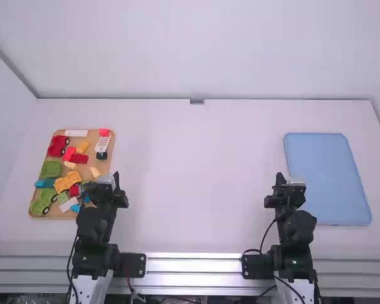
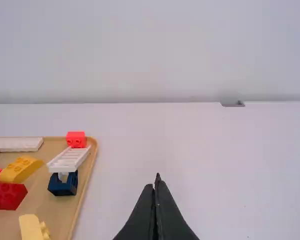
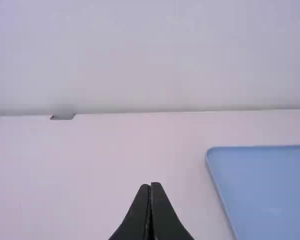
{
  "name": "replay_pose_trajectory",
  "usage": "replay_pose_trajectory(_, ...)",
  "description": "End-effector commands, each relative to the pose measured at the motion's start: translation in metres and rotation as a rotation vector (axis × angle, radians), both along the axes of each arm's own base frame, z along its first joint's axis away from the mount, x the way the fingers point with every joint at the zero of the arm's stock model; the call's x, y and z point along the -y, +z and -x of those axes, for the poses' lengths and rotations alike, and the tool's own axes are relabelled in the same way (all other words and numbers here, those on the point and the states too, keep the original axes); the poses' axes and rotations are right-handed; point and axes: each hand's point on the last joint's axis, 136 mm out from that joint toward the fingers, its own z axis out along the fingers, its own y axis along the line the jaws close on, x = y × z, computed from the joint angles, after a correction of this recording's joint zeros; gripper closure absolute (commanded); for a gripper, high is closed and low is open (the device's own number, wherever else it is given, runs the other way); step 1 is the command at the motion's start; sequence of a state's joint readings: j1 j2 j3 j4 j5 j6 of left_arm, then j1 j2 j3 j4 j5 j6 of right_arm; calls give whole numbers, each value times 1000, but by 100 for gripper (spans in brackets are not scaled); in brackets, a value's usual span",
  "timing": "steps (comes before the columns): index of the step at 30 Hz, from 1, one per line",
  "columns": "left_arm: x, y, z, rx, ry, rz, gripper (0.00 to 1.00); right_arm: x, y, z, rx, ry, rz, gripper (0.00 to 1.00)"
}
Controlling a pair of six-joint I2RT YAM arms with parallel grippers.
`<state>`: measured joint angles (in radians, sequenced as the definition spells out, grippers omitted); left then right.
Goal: Assemble lego blocks to make yellow taxi
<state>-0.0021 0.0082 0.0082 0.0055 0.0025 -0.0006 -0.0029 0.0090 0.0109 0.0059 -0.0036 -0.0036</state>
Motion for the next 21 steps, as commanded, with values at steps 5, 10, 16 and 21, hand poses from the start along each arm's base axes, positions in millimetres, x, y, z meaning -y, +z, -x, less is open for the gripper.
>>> replay_pose_trajectory(5, 0, 1, 0, 0, 3, 1, 99, -1, 2, 0, 1, 3, 3, 99)
replay_pose_trajectory(10, -2, 6, 0, -9, 10, 4, 97, -5, 8, 0, -10, 30, 19, 96)
replay_pose_trajectory(16, -5, 18, -1, -45, 35, 11, 90, -18, 28, -2, -47, 104, 60, 90)
replay_pose_trajectory(21, -11, 28, -3, -79, 73, 23, 85, -31, 49, -7, -76, 173, 80, 85)
